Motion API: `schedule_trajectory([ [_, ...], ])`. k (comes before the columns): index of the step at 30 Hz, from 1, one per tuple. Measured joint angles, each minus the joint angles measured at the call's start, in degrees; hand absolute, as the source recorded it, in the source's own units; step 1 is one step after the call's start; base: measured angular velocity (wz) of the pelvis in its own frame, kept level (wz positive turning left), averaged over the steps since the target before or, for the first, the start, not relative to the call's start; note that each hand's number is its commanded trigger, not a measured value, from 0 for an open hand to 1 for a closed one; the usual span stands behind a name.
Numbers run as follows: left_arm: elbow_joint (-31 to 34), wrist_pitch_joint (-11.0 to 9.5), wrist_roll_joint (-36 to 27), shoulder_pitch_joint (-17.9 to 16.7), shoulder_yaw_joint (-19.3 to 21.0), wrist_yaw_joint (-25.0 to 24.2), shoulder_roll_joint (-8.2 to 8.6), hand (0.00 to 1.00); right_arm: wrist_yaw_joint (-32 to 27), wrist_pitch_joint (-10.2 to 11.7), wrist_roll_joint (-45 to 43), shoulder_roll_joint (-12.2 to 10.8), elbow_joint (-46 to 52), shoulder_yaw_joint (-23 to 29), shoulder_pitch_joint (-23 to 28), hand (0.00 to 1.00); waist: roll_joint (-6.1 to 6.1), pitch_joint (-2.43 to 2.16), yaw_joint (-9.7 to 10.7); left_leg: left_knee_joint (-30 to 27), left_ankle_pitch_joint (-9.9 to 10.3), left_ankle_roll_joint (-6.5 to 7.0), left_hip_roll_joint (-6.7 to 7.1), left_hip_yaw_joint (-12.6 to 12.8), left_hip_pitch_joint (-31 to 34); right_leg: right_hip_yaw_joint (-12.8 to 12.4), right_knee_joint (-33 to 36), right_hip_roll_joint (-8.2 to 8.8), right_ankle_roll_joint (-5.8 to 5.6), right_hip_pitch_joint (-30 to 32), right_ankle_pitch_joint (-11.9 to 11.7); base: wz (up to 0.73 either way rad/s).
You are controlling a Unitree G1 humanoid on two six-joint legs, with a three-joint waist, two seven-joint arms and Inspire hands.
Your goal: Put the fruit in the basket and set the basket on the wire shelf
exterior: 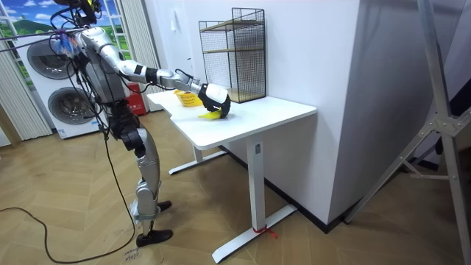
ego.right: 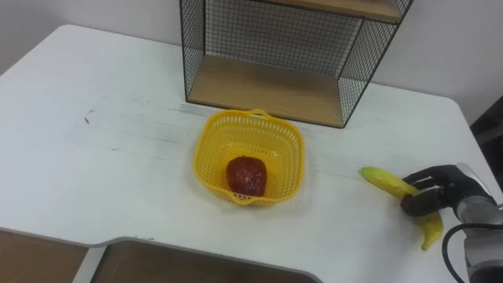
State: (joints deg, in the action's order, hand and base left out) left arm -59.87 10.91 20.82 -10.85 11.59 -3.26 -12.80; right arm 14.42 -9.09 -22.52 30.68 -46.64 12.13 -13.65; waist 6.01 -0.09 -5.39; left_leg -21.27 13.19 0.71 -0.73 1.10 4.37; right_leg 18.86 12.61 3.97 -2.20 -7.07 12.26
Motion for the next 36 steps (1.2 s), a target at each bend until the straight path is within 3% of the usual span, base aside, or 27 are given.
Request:
schedule_trajectory([
  [9, 0.0, -0.1, 0.0, 0.1, -1.3, 0.2, -0.16, 0.00, -1.1, -0.7, 0.2, -0.4, 1.7, -0.2, 0.3, 1.00, -0.22, 0.04, -0.1, -0.2, 0.0, 0.01, 0.11, 0.0, 0.2, -0.7, 0.1, -0.02, 0.04, 0.2, 0.0, -0.01],
  [12, 0.2, -0.2, -0.2, 0.2, -1.8, 0.0, -0.05, 0.00, -0.6, -1.9, 0.0, -1.0, 6.3, -0.7, 0.3, 1.00, -0.26, 0.00, -0.1, -0.2, 0.0, 0.05, -0.06, 0.6, 1.2, -1.8, 0.6, -0.03, 0.17, 1.9, -0.1, -0.20],
  [18, 1.1, -1.4, 0.1, 0.7, -1.6, 0.1, -0.22, 0.00, -0.2, -2.7, -0.8, -3.7, 21.8, -2.2, 3.1, 1.00, -0.93, 0.40, 0.7, 0.1, -0.3, 0.25, -0.42, 2.2, 2.4, -3.2, 1.9, 0.12, 0.49, 4.3, -0.3, -0.15],
  [22, 1.0, -2.4, 0.1, 0.6, -1.8, 0.3, -0.24, 0.00, -0.4, -2.6, -0.6, -3.8, 32.1, -3.6, 4.4, 1.00, -0.80, 0.39, 0.7, 0.8, -0.4, 0.27, -0.41, 2.8, 1.9, -3.1, 1.8, 0.23, 0.49, 4.1, -0.3, -0.02],
  [26, 0.7, -3.1, 0.0, 0.6, -3.1, 0.4, 0.03, 0.00, -0.5, -0.7, 2.9, -3.8, 39.5, -4.3, 4.6, 1.00, -0.56, 0.25, 1.1, 0.9, -0.5, 0.27, -0.38, 2.8, 1.9, -2.9, 0.9, 0.18, 0.47, 3.4, -0.3, 0.04],
  [31, 0.7, -3.9, -0.7, 0.5, -4.2, 0.4, 0.20, 0.00, -0.5, -0.1, 4.2, -4.0, 44.2, -4.3, 4.7, 1.00, -1.18, 0.60, 1.2, 1.1, -0.5, 0.25, -0.43, 2.8, 1.4, -2.9, 0.9, 0.16, 0.47, 3.1, -0.3, 0.02],
  [36, 0.9, -3.8, -1.1, -0.3, -4.1, 0.4, 0.19, 0.00, -0.5, 0.3, 4.2, -4.5, 49.5, -4.4, 4.9, 1.00, -1.36, 0.48, 1.9, 2.2, -1.1, 0.07, -0.31, 2.9, 1.1, -2.9, 0.5, 0.19, 0.47, 3.2, -0.3, 0.00],
])
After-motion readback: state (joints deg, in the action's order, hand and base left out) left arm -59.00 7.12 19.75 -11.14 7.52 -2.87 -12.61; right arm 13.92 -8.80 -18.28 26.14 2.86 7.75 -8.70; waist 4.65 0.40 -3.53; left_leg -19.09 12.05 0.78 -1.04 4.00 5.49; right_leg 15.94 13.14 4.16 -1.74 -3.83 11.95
